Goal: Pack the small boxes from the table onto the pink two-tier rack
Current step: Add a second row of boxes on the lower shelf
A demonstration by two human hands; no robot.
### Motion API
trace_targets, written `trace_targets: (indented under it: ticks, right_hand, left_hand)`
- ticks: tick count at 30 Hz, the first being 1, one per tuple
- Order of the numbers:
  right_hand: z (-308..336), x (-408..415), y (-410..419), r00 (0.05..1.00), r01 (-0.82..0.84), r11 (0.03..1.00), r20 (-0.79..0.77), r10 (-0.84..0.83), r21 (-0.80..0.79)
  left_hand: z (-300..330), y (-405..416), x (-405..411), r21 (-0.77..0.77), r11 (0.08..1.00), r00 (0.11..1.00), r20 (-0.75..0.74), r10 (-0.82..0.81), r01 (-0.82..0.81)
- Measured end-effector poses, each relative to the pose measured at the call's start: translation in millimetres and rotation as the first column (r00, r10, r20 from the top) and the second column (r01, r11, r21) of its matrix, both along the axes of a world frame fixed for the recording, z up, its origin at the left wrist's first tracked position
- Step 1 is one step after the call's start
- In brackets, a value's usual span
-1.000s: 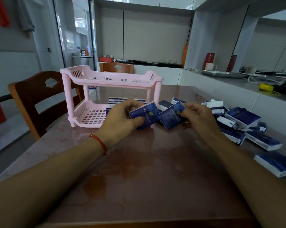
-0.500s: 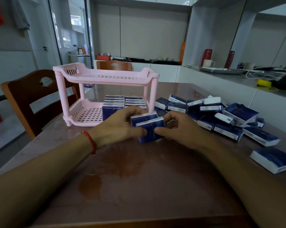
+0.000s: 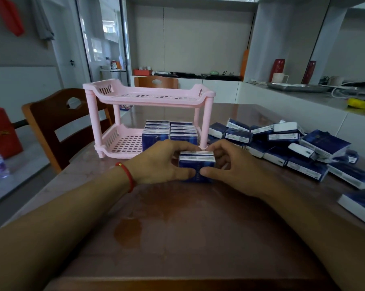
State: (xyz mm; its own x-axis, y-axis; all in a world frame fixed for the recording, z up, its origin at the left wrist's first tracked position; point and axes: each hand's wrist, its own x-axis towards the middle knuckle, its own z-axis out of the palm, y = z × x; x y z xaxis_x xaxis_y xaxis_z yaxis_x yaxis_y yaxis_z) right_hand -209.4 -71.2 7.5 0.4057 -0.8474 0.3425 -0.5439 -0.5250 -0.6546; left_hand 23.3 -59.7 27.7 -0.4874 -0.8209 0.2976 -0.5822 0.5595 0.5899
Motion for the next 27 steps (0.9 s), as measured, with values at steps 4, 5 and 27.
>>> trace_targets:
  ticks: [4,5,27]
  right_hand:
    - [-1,5,4,0.999,-0.012,1.000,0.046,0.012,-0.002]
    - [0,6,4,0.997,-0.016,1.000,0.075,0.016,0.000]
    - [2,4,4,0.999,0.017,0.998,0.032,-0.015,-0.064]
  left_hand:
    - [14,1,11,-0.049,0.999,0.998,0.064,0.012,-0.009]
    - [20,1,18,-0.058,0.998,0.998,0.056,0.028,-0.025]
    - [5,-31,68,-0.291,0.872,0.888,0.123,0.442,-0.394]
